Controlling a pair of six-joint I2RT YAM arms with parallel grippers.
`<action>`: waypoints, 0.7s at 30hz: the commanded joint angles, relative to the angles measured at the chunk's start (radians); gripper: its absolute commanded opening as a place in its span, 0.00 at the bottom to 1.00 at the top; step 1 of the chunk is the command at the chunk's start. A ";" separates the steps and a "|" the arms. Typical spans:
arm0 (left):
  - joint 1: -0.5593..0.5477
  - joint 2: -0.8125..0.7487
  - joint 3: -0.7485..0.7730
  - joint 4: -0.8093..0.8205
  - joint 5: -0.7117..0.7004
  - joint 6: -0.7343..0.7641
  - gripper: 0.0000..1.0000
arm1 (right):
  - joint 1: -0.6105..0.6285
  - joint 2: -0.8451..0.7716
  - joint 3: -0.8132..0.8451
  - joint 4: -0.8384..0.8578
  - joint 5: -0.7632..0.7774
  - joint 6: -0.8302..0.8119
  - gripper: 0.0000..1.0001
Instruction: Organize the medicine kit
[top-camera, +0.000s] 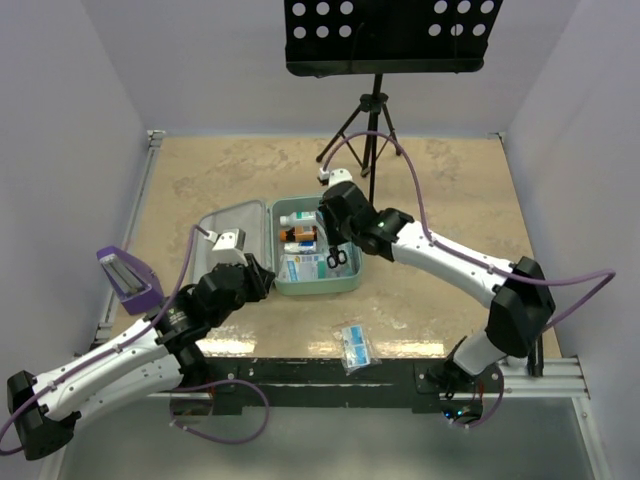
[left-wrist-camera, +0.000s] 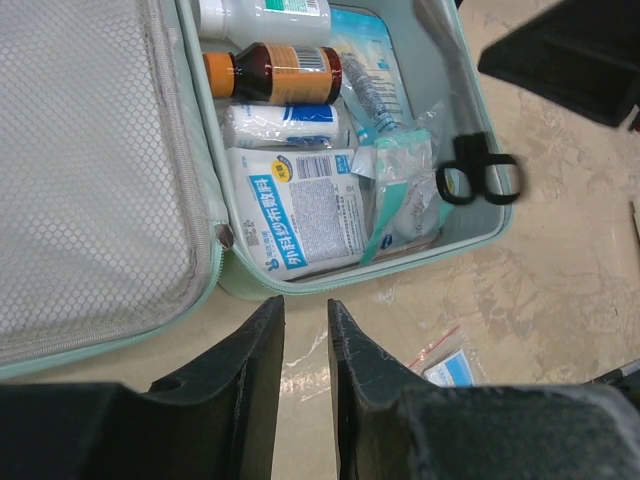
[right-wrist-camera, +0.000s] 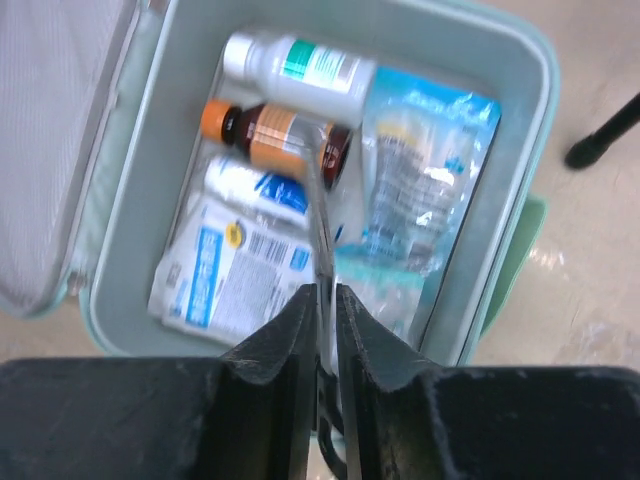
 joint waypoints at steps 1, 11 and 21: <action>0.001 -0.005 0.045 -0.010 -0.019 0.025 0.29 | -0.082 0.086 0.085 0.091 -0.068 -0.064 0.16; 0.001 -0.002 0.028 -0.005 -0.019 0.022 0.29 | -0.133 0.222 0.122 0.153 -0.103 -0.052 0.17; 0.001 0.063 0.023 0.050 0.001 0.025 0.29 | -0.118 -0.031 -0.057 0.235 -0.068 0.004 0.46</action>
